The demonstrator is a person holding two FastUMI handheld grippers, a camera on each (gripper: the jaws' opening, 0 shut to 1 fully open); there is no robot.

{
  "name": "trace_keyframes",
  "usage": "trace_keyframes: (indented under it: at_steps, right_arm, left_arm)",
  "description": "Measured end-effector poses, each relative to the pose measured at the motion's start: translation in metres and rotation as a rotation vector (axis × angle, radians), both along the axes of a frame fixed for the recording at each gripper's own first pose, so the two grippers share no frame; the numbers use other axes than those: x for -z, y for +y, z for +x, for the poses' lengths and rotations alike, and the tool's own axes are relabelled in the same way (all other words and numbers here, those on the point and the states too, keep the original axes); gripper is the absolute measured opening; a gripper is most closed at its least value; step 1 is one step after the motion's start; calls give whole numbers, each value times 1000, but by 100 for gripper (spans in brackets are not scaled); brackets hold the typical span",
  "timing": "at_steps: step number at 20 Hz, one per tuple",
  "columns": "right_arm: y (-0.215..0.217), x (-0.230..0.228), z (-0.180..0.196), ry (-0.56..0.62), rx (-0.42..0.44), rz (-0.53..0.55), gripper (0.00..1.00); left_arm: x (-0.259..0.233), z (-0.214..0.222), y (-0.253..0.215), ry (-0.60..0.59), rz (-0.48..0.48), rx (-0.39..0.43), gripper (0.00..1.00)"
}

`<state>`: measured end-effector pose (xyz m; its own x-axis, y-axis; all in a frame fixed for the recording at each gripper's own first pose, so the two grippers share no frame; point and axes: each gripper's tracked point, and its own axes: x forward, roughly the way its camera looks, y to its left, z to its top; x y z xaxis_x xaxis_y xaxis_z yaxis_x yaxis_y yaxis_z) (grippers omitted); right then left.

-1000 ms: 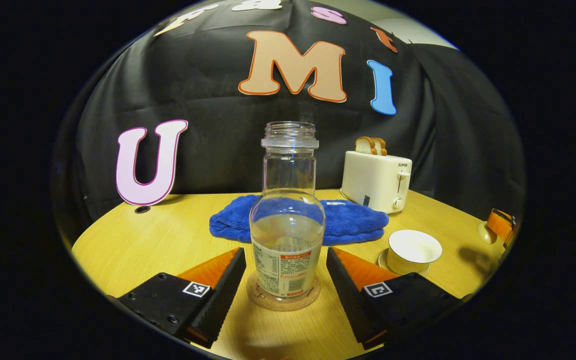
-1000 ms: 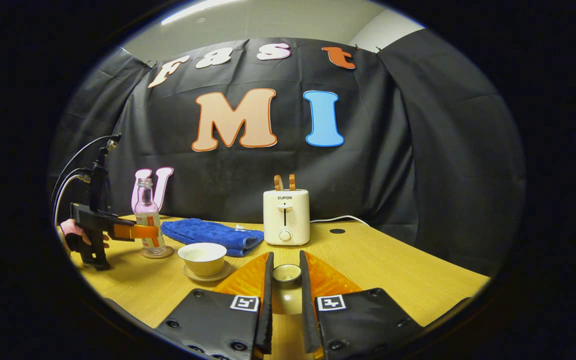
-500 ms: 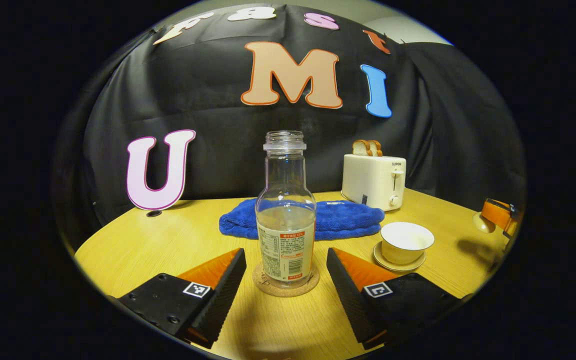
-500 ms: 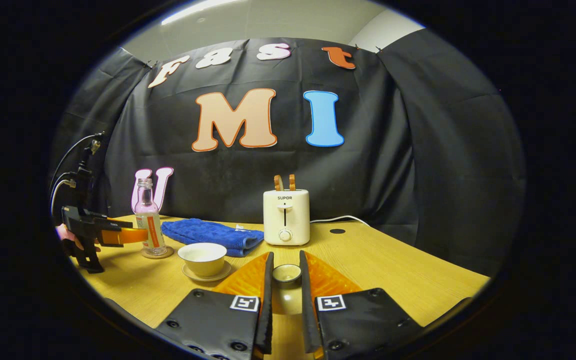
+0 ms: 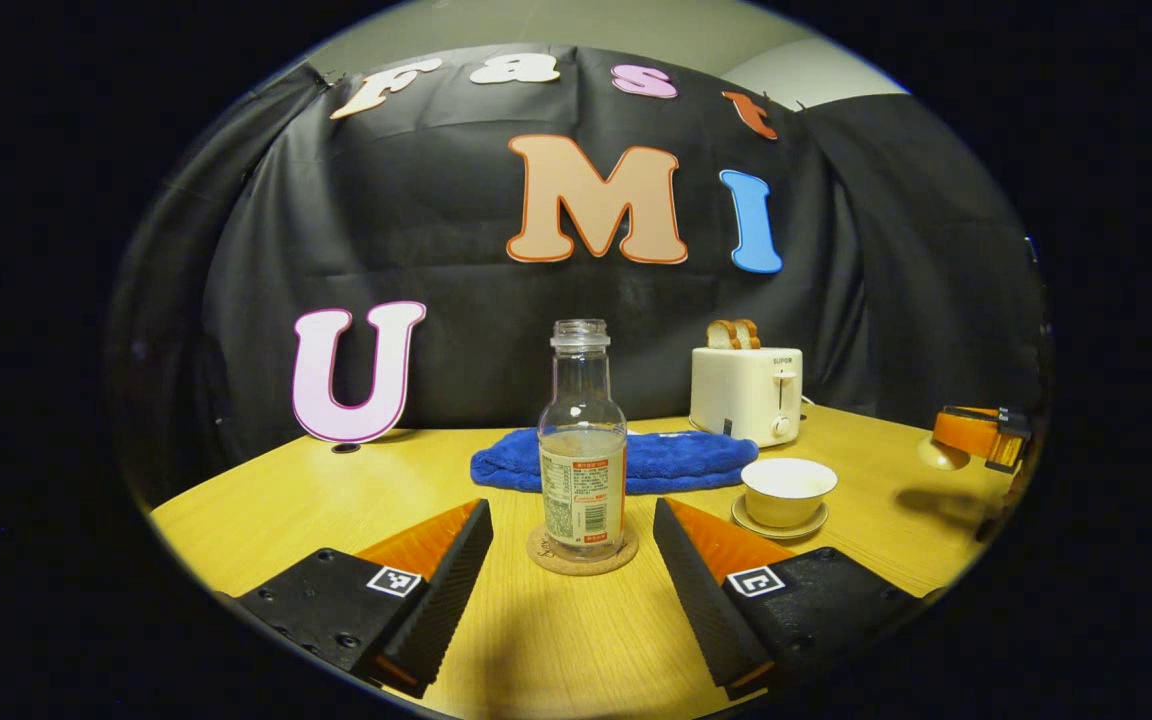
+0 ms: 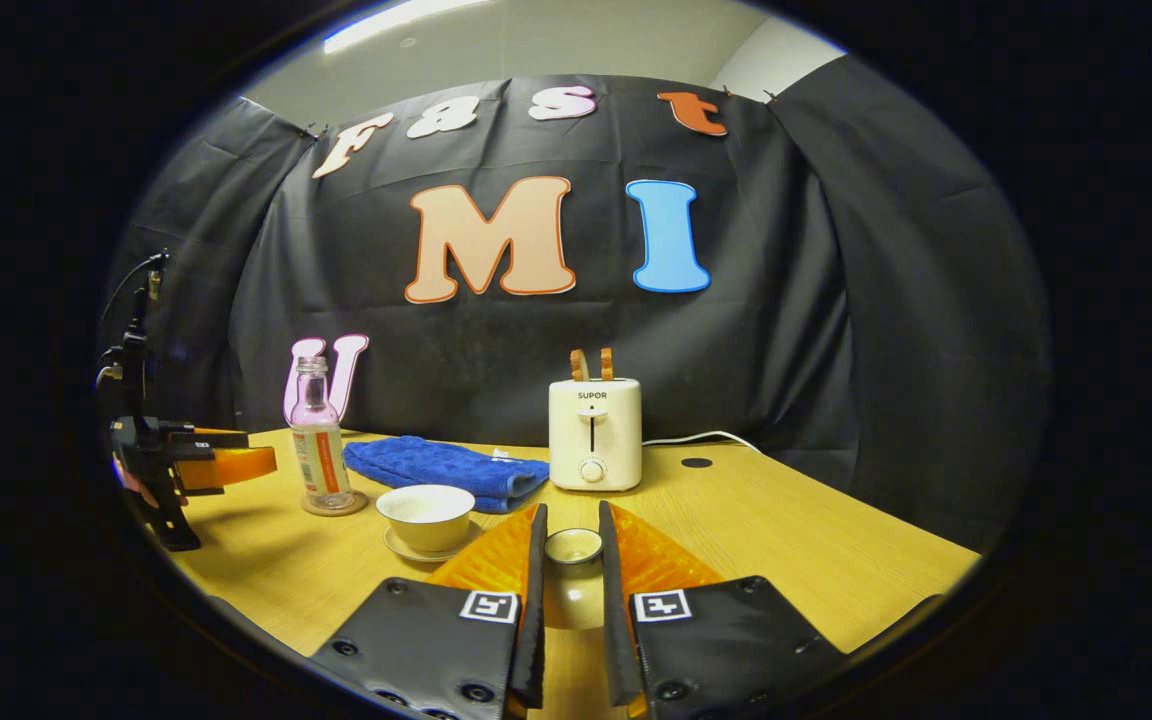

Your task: Open the teacup lid with one hand, grasp the water bottle and pour water into the teacup with the other hand; after pouring, place the water bottle on the coaster and then close the teacup lid.

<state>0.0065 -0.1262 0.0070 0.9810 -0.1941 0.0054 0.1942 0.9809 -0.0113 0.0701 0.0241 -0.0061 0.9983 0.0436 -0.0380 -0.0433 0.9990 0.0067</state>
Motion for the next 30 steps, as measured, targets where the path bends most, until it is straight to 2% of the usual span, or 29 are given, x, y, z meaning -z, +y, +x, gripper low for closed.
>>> trace_keyframes:
  at_steps: [5,10,16,24,30]
  right_arm:
    - [23,2,17,8,-99,4,28]
    - [44,3,39,4,-155,6,28]
    - [84,5,80,8,-256,9,28]
    - [105,11,122,25,-315,16,28]
    - [112,17,137,66,-337,18,28]
  left_arm:
    - [-5,-11,2,-42,-1,-22,94]
    - [-6,-11,1,-46,-1,-13,95]
    - [-6,-12,1,-45,-1,-15,95]
    - [-8,-11,0,-46,0,-12,95]
    - [-7,-10,-2,-46,-1,2,94]
